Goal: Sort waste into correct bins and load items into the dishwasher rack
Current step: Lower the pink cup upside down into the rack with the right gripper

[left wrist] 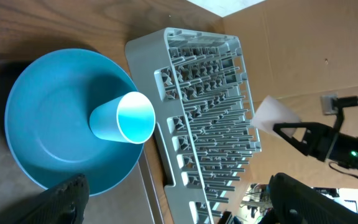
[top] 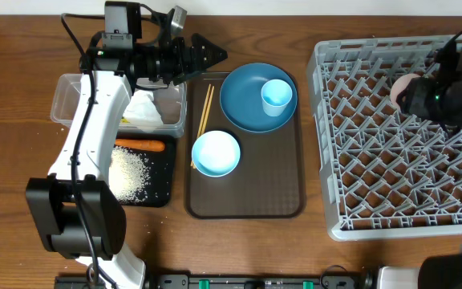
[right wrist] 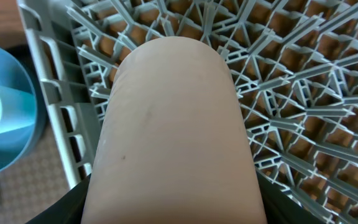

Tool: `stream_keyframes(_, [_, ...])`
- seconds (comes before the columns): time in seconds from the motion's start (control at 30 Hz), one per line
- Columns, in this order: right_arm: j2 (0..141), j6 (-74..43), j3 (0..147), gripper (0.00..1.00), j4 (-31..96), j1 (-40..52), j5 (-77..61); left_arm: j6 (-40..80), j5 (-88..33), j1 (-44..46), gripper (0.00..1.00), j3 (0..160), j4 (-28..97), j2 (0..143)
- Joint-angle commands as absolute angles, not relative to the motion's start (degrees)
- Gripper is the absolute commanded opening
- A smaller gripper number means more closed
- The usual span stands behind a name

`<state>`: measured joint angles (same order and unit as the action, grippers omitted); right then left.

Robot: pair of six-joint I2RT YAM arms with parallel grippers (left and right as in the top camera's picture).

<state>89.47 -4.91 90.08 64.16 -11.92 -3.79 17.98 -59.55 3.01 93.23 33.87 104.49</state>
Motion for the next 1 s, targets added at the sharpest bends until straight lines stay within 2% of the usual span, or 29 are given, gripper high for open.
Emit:
stream_keyframes(0.0, [91.4,-3.2,91.0,0.29,63.9,-13.5,-3.0,17.4,-59.2,3.0,0.94,93.1,33.8,104.8])
stream_keyframes(0.57, [102.8,-2.5,91.0,0.28,64.1,-13.5,-1.7,17.4,-59.2,3.0,0.95,93.1,33.8,104.8])
stream_keyframes(0.97, [105.1,-2.5,90.5,0.27,64.0,-13.5,-1.7,17.4,-59.2,3.0,0.95,93.1,34.1,104.8])
